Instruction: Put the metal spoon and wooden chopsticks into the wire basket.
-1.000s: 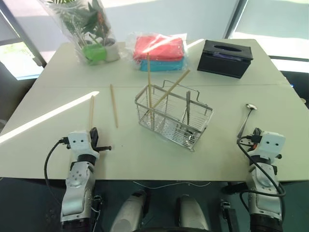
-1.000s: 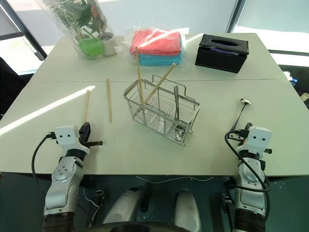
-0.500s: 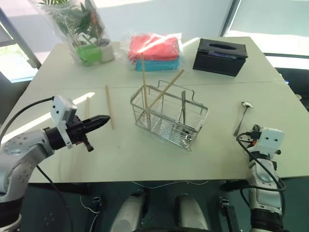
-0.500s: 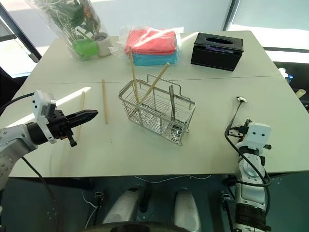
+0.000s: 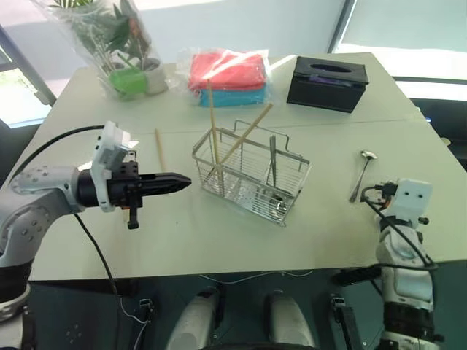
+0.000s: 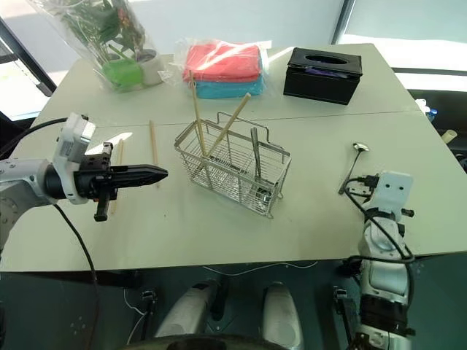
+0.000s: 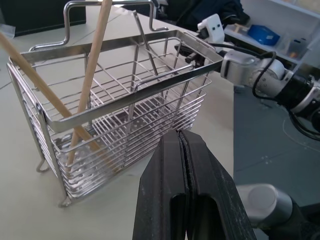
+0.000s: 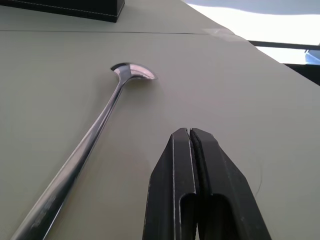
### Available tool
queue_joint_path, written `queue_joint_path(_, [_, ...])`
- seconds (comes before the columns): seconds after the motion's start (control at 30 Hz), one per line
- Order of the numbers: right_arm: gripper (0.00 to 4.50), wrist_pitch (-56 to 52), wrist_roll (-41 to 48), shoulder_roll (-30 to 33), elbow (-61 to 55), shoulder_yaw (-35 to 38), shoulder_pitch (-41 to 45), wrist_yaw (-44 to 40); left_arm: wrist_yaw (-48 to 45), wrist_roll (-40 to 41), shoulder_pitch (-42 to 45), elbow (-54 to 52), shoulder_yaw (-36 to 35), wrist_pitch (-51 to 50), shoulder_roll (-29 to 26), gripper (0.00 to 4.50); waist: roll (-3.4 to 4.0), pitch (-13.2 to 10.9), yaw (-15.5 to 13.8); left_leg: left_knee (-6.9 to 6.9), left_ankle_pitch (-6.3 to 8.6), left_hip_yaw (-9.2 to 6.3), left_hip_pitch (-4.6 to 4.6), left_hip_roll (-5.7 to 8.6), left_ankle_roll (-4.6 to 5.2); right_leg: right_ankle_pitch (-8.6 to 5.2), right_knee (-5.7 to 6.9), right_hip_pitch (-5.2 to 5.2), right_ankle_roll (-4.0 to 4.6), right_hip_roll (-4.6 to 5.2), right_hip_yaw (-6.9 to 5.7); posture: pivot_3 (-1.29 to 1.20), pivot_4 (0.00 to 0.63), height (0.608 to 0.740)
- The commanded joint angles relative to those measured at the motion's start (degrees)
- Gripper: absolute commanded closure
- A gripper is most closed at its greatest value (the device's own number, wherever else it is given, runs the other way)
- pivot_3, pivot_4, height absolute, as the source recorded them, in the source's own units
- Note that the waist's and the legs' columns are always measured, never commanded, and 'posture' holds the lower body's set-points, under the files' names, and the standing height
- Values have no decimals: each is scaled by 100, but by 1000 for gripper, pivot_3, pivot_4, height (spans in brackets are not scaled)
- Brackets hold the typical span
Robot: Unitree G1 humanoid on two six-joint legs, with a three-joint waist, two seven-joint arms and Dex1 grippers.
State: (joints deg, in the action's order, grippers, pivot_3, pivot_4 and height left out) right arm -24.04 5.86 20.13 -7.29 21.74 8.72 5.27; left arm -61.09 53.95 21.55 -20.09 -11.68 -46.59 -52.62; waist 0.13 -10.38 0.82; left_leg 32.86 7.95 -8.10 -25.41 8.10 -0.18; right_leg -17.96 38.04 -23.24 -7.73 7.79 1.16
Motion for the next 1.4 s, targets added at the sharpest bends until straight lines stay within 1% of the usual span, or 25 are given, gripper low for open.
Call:
queue_joint_path(0.03, [4445,-1158,159,347,-635,149,590,-24,-52,41,209,119,-46,44,61,4500,-1,-1,-7,0,0,0,0,-2,0,0,0,1,0,1,-1,0,150,740])
queue_joint_path(0.1, [4445,-1703,269,495,-743,158,924,-112,-4,-10,248,201,-52,83,143,4500,-2,-1,-9,0,0,1,-1,-3,0,0,-1,2,0,0,-2,0,150,740])
queue_joint_path(0.13, [3939,-1888,301,544,-774,162,1024,-141,13,-32,252,212,-50,92,173,4500,-4,-2,-10,0,0,2,-3,-4,1,0,-1,3,0,2,-2,0,150,740])
queue_joint_path(0.17, [3644,-2165,346,630,-778,106,1156,-229,44,-71,228,206,-53,125,214,4500,-9,-5,-14,0,-1,2,-4,-4,1,0,-3,7,0,4,-3,0,150,740])
queue_joint_path(0.23, [2637,-2554,401,743,-780,39,1319,-351,96,-110,193,173,-65,147,283,4500,-11,-7,-15,0,-1,2,-10,-4,2,0,-8,6,-1,3,-5,0,150,740])
queue_joint_path(0.27, [2209,-2705,410,802,-770,0,1396,-410,121,-117,167,144,-72,149,315,4500,-11,-7,-19,0,-2,3,-11,-4,3,1,-11,6,-2,0,-5,0,150,740])
queue_joint_path(0.3, [1657,-2831,413,859,-757,-31,1454,-467,145,-119,135,103,-76,149,340,4500,-12,-7,-18,1,-5,5,-13,-4,7,1,-14,7,-2,0,-6,0,150,740])
queue_joint_path(0.4, [179,-3403,446,1091,-500,-172,1803,-664,273,-78,-26,-45,-132,162,428,4500,-12,-8,-12,1,-6,11,-20,-4,11,2,-16,12,-4,1,-6,0,150,740])
queue_joint_path(0.43, [80,-3549,447,1153,-420,-206,1900,-726,305,-72,-60,-79,-146,167,447,4500,-10,-9,-1,3,-7,11,-20,-4,11,2,-16,13,-4,1,-7,0,150,740])
queue_joint_path(0.6, [80,-4247,741,1370,-60,-256,2410,-1241,482,-85,-176,-170,-182,218,564,4500,-16,-12,-3,5,-7,15,-19,-8,12,6,-15,15,-4,1,-8,0,150,740])
queue_joint_path(0.77, [80,-4724,882,1201,235,-1,2756,-1272,677,-64,-285,-308,-192,254,746,4500,-20,-14,-11,6,-8,16,-21,-8,13,7,-17,15,-5,0,-8,0,150,740])
queue_joint_path(0.97, [80,-4764,835,1071,311,-84,2456,-1271,858,17,-367,-445,-261,239,869,4500,-23,-16,-14,10,-9,17,-23,-8,14,10,-17,16,-10,-1,-8,0,150,740])
queue_joint_path(1.07, [80,-4907,855,1026,239,3,2374,-1245,880,18,-397,-453,-313,249,855,4500,-22,-16,-14,12,-9,17,-23,-7,14,11,-17,16,-12,-1,-8,0,150,740])
queue_joint_path(1.2, [80,-5384,963,898,-274,107,2217,-1234,921,40,-447,-481,-375,253,853,4500,-22,-17,-4,13,-9,17,-23,-8,14,17,-16,14,-12,-2,-7,0,150,740])
queue_joint_path(1.4, [80,-5946,957,445,-924,217,1885,-1133,1001,33,-454,-487,-319,292,950,4500,-22,-17,-15,12,-8,16,-23,-14,14,17,-16,13,-12,-5,-7,0,150,740])
